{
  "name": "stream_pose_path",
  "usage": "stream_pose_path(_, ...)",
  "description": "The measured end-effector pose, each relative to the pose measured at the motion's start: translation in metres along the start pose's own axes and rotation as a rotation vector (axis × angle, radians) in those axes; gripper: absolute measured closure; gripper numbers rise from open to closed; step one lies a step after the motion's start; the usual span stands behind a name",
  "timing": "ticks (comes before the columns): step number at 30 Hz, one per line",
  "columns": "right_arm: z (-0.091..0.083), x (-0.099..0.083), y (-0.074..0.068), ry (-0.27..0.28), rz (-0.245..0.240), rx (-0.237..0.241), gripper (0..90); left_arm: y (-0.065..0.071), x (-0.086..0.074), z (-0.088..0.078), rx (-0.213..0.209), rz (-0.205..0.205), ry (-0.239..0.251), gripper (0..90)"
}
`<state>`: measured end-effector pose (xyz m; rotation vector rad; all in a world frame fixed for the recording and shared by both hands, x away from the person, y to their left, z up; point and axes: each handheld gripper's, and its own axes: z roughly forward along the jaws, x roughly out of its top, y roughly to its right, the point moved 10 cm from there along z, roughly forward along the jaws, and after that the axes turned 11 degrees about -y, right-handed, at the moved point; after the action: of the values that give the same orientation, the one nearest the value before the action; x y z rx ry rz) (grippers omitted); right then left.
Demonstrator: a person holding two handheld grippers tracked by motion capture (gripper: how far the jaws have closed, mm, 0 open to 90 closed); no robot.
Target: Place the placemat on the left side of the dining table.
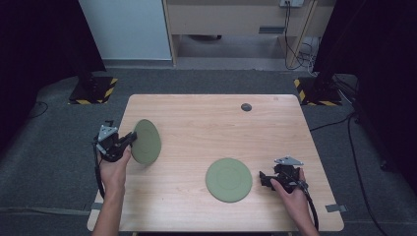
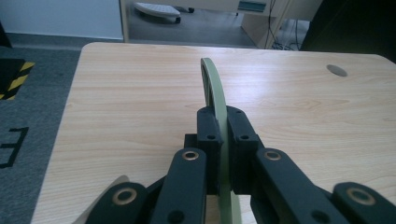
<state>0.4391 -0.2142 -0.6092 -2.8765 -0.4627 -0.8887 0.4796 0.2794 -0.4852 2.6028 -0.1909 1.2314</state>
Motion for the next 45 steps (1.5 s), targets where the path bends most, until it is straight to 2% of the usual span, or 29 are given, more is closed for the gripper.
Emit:
stream_pose_path(5,0.0,0.0,0.0,0.0,0.001,-0.001,3.0,-0.01,-0.004,0.0,0.025,-0.004,-0.013,85.4)
stream_pose_path(14,0.0,0.0,0.0,0.0,-0.001,0.002,2.7,-0.026,-0.004,0.008,0.04,-0.014,-0.042,85.4)
stream_pose_path(29,0.0,-0.001,-0.001,0.0,-0.003,0.001,2.7,-0.065,-0.008,0.037,0.071,-0.012,-0.131,85.5)
stream_pose_path(33,-0.001,-0.002,-0.002,-0.001,0.0,-0.002,2.7,-0.071,-0.009,0.043,0.072,-0.017,-0.146,85.4)
stream_pose_path(45,-0.002,-0.003,-0.002,0.001,-0.004,-0.003,2.7,-0.084,-0.014,0.057,0.082,0.003,-0.183,85.4)
